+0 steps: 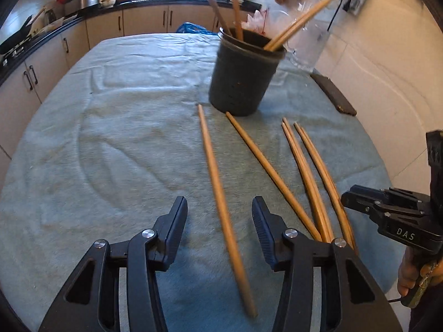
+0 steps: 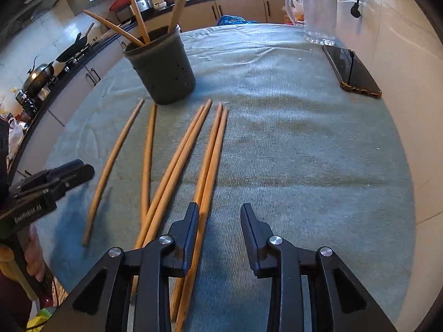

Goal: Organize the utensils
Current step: 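Close the right tool on a chopstick while the left tool grasps another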

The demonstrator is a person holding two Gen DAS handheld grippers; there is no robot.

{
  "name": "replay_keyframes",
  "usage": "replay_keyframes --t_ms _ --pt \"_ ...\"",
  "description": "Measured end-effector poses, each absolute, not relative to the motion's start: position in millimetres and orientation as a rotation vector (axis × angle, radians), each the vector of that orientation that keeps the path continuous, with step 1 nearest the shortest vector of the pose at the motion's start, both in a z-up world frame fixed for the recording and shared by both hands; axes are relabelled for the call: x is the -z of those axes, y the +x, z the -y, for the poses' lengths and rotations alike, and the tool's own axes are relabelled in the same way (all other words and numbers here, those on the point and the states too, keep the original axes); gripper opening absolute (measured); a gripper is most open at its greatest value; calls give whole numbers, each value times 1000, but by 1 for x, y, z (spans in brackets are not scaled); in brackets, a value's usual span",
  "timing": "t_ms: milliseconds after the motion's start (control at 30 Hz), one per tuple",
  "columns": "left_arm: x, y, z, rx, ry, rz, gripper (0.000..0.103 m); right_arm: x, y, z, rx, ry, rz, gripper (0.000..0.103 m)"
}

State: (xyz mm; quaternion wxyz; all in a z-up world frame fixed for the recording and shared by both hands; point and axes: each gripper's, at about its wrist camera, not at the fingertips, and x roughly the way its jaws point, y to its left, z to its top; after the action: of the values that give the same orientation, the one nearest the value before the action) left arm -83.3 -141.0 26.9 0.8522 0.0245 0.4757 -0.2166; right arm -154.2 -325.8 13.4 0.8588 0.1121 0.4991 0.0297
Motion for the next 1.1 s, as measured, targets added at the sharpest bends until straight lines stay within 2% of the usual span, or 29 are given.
replay_keyframes --t_ms 67,100,200,333,400,467,533,800,833,900,967,1100 --pt "-24 -78 149 456 68 -1017 45 -10 -149 325 -55 225 -1049 34" --pt "-21 -76 152 456 76 -1028 36 -10 -146 323 -58 221 -1043 34" --pt "-17 -72 156 434 107 -1029 24 -10 -143 319 -39 199 -1037 33" --pt "-17 -66 155 423 107 -1032 16 -9 -137 311 -9 153 -1046 32" --pt "-17 -61 151 412 82 -1043 8 -9 -131 308 8 138 -1050 28" --pt "-16 -58 144 415 41 -1062 7 -9 -126 311 31 159 -1054 11" --pt "-17 -59 134 403 35 -1074 7 -10 -125 318 33 196 -1062 9" --pt "-19 -78 101 406 73 -1147 9 -13 -162 351 56 245 -1114 9" --pt "-20 -79 101 416 80 -1154 10 -13 -163 353 51 250 -1123 9" --pt "-22 -74 103 430 76 -1168 23 -14 -159 357 40 264 -1140 10" --pt "-21 -64 106 421 63 -1176 29 -12 -152 357 45 274 -1150 13" --pt "-18 -38 117 412 68 -1179 29 -9 -128 360 54 266 -1162 14"
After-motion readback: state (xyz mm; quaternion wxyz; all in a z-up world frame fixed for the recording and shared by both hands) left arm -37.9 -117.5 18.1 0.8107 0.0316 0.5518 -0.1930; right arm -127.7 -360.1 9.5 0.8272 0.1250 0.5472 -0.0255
